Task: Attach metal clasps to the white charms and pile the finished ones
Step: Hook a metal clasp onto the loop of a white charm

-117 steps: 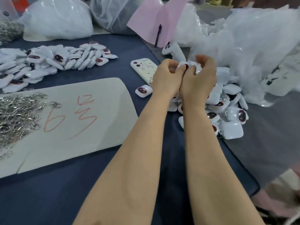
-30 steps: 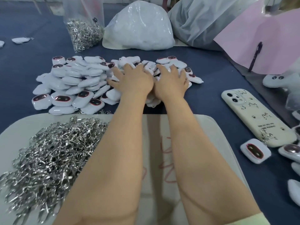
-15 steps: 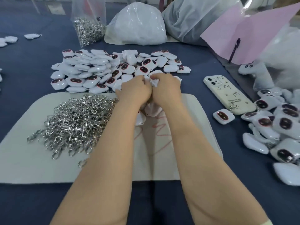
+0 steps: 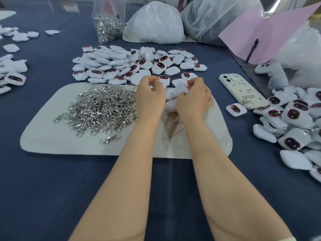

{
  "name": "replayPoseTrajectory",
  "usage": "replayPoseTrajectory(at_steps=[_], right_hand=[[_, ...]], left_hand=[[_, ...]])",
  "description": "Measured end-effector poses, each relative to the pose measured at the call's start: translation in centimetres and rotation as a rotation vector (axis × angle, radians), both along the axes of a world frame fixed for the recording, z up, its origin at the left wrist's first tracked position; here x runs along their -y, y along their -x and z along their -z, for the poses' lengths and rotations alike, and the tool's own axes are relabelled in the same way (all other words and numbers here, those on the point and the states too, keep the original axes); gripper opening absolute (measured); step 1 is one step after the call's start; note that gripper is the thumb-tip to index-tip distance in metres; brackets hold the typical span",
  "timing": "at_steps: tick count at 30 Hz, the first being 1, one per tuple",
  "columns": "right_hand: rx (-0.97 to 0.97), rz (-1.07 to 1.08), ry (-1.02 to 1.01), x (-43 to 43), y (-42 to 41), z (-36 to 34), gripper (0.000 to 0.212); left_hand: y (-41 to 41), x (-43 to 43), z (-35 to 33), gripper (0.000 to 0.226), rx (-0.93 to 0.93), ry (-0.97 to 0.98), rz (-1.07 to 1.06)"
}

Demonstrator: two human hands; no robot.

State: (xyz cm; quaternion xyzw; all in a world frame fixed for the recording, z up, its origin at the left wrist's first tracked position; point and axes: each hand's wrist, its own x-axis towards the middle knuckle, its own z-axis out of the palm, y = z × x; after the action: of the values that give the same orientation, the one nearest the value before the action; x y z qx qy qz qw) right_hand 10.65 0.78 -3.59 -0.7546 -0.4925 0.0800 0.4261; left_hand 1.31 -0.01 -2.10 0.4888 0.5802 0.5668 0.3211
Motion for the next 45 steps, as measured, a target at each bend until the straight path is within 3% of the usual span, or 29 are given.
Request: replayPoseTrajectory(at_steps=[3,5,8,10,15,20,25,28,31,34,36,40,45], right_hand=[[-0.309,-0.174,-0.158,1.3,0.4,-0.5,0.035],[-0.498,-0.216,-0.221,1.9,0.7,-1.2,0.027],[-0.763,-0.363,-0.138,2.3,1.1,-1.7,0.014],[-0.827,-0.495,-0.071,2.9,1.8,-1.5,0.006],[-0.416,-0.461,-0.059,2.9,1.8,-1.9,0.013],[-0.387,-0.776,0.443,3.6,3.0,-2.4,0.025],[-0.283,-0.452,0.230,2.4,2.5,-0.9,0.035],[-0.283,-0.431,0.176,2.3,2.5,-0.2,0.032],[-0.019,-0.498,0.114,2.6,3.9,0.2,0.025],[0.358,-0.548,0.159,2.6,5.4,1.2,0.028],[0.486,-0.545,0.167,2.6,5.8,1.5,0.030],[0.398,-0.554,0.179,2.6,5.7,1.0,0.025],[0.311,-0.548,0.298,2.7,5.6,0.2,0.028]], left_hand=[[0.3,0.9,0.0,0.010,0.200,0.107,0.068],[0.5,1.4,0.1,0.009,0.232,0.140,0.091],[1.0,2.0,0.1,0.012,0.221,0.125,0.151],[1.2,2.5,0.2,0.019,0.218,0.118,0.155],[2.1,2.6,-0.5,0.017,0.352,0.000,-0.034],[3.5,1.8,-1.3,0.015,0.712,-0.092,-0.138],[4.6,1.7,-0.7,0.011,0.746,-0.020,-0.230],[4.5,1.4,-0.7,0.023,0.784,0.072,-0.178],[4.0,1.5,-0.9,0.035,0.871,0.079,-0.083],[3.7,1.7,-1.0,0.026,0.873,0.075,-0.016],[3.6,1.8,-0.9,0.016,0.805,0.061,-0.007],[3.2,1.6,-0.5,0.016,0.686,0.017,-0.067],[2.9,1.5,-0.4,0.024,0.733,0.032,-0.081]])
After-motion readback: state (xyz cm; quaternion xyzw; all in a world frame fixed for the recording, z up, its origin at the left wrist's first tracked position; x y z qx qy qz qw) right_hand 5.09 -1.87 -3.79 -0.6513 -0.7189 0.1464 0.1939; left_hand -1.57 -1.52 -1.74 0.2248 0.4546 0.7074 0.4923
